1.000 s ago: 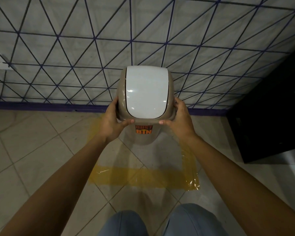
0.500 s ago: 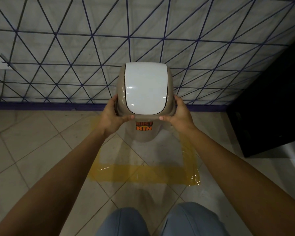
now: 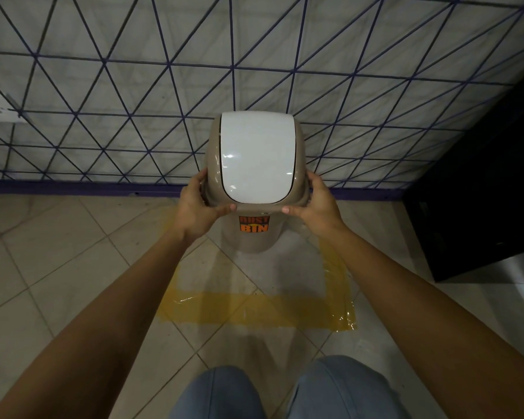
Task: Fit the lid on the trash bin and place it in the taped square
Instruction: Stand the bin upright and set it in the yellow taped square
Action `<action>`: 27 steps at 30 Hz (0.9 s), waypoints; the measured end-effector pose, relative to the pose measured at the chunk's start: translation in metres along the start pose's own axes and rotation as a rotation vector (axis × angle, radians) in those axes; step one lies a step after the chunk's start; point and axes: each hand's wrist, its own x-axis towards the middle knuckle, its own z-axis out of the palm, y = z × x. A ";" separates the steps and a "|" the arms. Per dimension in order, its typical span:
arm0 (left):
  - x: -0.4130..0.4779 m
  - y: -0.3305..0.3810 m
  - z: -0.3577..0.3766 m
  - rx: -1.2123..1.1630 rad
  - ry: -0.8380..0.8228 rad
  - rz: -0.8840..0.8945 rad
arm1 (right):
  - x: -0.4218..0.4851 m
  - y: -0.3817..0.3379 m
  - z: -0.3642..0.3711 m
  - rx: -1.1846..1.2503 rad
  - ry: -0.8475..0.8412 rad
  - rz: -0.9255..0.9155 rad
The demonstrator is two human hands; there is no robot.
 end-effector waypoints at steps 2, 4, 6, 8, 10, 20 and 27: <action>0.001 -0.001 0.000 0.026 0.007 0.009 | -0.001 -0.002 0.000 -0.021 0.009 -0.010; 0.001 -0.001 0.000 0.112 0.040 0.024 | -0.001 -0.004 0.000 -0.070 0.033 -0.036; -0.001 0.000 0.001 0.244 0.101 0.073 | -0.002 -0.006 0.000 -0.107 0.059 -0.059; -0.003 0.003 0.002 0.309 0.115 0.152 | -0.003 -0.009 0.001 -0.112 0.057 -0.068; -0.004 0.006 0.003 0.329 0.108 0.171 | -0.002 -0.012 0.002 -0.117 0.044 -0.068; -0.003 0.008 0.004 0.297 0.096 0.142 | -0.005 -0.017 0.005 -0.191 0.046 -0.066; -0.002 0.009 0.008 0.346 0.123 0.119 | -0.007 -0.021 0.007 -0.241 0.059 -0.054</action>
